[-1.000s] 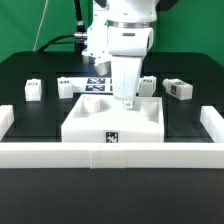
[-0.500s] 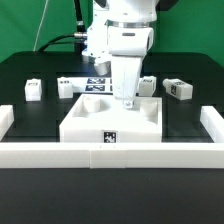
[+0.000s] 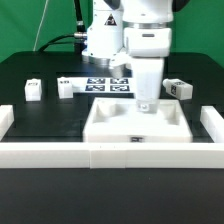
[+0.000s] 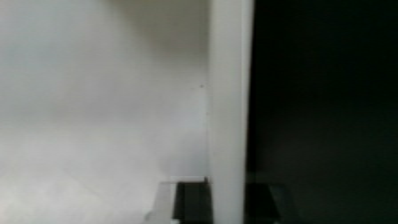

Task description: Assemble one leg

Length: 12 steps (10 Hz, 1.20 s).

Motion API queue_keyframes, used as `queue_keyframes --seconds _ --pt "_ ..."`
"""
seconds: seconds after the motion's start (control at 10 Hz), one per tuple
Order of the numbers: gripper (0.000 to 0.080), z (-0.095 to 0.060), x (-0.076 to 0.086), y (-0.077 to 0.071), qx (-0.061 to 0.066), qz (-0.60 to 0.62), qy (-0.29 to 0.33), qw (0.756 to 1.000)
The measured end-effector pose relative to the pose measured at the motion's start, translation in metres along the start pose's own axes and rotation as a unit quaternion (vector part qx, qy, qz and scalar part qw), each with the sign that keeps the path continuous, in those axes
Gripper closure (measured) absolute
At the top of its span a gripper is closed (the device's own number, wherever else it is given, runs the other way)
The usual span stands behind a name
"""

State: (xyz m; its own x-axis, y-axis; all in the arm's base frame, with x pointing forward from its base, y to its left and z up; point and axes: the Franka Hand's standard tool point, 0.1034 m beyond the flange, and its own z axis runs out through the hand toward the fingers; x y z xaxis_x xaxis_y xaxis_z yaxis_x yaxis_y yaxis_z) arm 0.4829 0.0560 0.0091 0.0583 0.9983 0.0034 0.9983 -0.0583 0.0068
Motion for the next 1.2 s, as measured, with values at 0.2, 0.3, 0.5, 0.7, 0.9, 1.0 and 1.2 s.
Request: queue_keyframes --seconds 0.2,0.3,0.5,0.7,0.9,1.0,1.2 --pt "0.0741 0.000 0.013 0.002 -0.004 -0.014 -0.002 1.000" --pt "0.0741 0.000 0.012 0.002 -0.004 -0.013 -0.002 1.000" --pt "0.0741 0.000 0.013 0.002 -0.004 -0.011 -0.001 1.000" --pt "0.0741 0.000 0.029 0.007 -0.006 -0.014 0.003 1.000" --pt "0.0741 0.000 0.032 0.015 -0.008 -0.015 0.003 1.000" --pt "0.0741 0.000 0.032 0.018 -0.009 -0.015 0.002 1.000" --pt "0.0741 0.000 0.032 0.019 -0.007 -0.014 0.001 1.000"
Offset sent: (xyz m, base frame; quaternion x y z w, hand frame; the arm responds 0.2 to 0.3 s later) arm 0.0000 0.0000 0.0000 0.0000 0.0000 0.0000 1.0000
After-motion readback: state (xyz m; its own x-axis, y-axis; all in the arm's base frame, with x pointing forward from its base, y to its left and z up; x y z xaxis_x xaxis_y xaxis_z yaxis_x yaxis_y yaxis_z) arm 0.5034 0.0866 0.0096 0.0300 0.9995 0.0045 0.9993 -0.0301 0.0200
